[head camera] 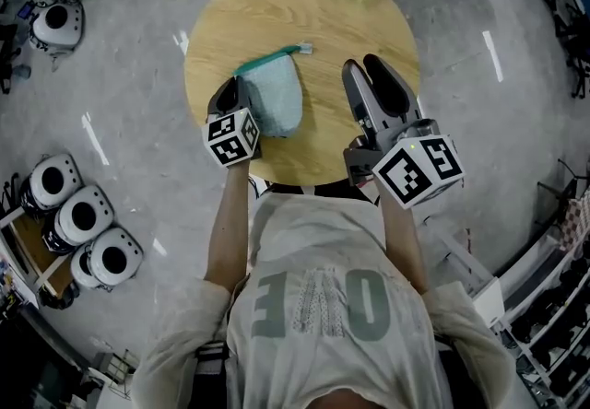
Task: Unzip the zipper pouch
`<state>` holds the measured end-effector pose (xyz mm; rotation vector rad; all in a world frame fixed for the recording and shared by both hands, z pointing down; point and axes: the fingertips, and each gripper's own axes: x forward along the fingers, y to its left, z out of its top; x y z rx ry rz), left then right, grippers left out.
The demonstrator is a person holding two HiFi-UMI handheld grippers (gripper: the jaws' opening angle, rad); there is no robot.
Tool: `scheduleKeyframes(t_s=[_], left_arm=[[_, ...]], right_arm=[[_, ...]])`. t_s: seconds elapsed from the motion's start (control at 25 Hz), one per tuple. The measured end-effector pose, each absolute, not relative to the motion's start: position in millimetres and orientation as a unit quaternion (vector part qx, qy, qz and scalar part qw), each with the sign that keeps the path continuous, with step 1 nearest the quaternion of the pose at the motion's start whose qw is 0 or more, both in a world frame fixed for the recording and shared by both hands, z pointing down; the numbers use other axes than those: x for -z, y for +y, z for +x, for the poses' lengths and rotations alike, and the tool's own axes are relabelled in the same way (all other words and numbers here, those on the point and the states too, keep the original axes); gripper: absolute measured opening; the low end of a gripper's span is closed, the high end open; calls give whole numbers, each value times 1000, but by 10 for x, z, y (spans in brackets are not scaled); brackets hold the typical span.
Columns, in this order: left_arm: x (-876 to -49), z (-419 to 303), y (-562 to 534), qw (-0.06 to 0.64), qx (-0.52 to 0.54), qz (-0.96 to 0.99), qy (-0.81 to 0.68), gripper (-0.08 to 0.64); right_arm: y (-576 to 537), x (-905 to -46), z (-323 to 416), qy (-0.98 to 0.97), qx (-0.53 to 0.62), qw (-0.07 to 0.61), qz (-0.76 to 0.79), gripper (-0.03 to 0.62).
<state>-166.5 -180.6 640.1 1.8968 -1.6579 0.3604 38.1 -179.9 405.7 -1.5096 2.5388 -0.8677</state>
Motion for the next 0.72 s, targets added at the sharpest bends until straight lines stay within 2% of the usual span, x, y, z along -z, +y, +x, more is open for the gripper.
scheduleKeyframes(t_s=[0.28, 0.36, 0.4, 0.72], left_arm=[[-6460, -1685, -1837, 292, -150, 708, -625, 36], [-6470, -1705, -1840, 297, -148, 703, -629, 127], [-6469, -1715, -1838, 298, -147, 701, -630, 137], [-6107, -1858, -1963, 263, -127, 700, -652, 147]], right_arm=[[-1752, -4087, 374, 827, 282, 25, -487, 160], [-1744, -4080, 374, 828, 279, 23, -485, 160], [-1741, -4074, 374, 829, 278, 23, -485, 160], [-1753, -3982, 368, 836, 260, 19, -482, 160]])
